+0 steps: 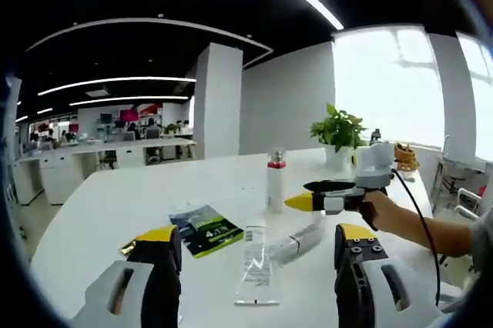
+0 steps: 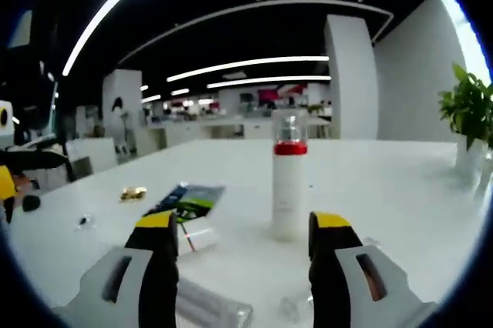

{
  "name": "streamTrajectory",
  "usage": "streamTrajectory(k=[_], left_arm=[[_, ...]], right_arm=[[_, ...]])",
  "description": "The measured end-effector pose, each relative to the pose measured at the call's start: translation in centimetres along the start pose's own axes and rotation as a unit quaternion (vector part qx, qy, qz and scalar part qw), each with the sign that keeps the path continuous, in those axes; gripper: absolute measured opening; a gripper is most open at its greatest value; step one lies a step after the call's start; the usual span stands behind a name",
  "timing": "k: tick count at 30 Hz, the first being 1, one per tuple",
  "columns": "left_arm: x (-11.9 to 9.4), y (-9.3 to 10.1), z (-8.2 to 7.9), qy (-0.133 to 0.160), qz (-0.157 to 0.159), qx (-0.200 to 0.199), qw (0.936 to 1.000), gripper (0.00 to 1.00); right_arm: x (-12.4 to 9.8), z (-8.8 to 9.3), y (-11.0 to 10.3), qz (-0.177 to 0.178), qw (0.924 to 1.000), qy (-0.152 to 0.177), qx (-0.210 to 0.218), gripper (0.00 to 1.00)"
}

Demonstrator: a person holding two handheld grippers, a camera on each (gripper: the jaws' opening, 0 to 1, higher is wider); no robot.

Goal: Arrange the skincare products in the storage area until every visible bottle or jar stands upright without overlapping.

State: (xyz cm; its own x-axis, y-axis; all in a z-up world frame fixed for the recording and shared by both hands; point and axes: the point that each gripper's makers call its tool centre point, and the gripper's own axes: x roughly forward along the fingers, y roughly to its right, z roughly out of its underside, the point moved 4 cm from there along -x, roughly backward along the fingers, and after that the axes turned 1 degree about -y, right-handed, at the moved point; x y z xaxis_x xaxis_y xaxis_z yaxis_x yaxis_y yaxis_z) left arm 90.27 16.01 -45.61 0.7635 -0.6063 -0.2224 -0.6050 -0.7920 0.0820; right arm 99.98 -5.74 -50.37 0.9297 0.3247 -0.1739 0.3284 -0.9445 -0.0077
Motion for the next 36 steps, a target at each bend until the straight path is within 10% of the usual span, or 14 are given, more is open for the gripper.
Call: streamTrajectory(k=[7, 16, 36], left_arm=[[4.5, -1.1, 0.3, -0.054, -0.009, 0.005, 0.9985, 0.77], [10.7, -3.4, 4.1, -0.191, -0.021, 0.034, 0.9807, 0.74], [15.0, -1.2, 5.7, -0.249, -0.027, 0.008, 0.968, 0.6]], right_arm=[[-0.1, 0.7, 0.8, 0.017, 0.9997, -0.011, -0.014, 0.68], [-0.7, 0.0, 1.2, 0.031, 0.9993, 0.003, -0.02, 0.67], [-1.3, 0.3, 1.3, 0.032, 0.9993, -0.006, -0.018, 0.68]])
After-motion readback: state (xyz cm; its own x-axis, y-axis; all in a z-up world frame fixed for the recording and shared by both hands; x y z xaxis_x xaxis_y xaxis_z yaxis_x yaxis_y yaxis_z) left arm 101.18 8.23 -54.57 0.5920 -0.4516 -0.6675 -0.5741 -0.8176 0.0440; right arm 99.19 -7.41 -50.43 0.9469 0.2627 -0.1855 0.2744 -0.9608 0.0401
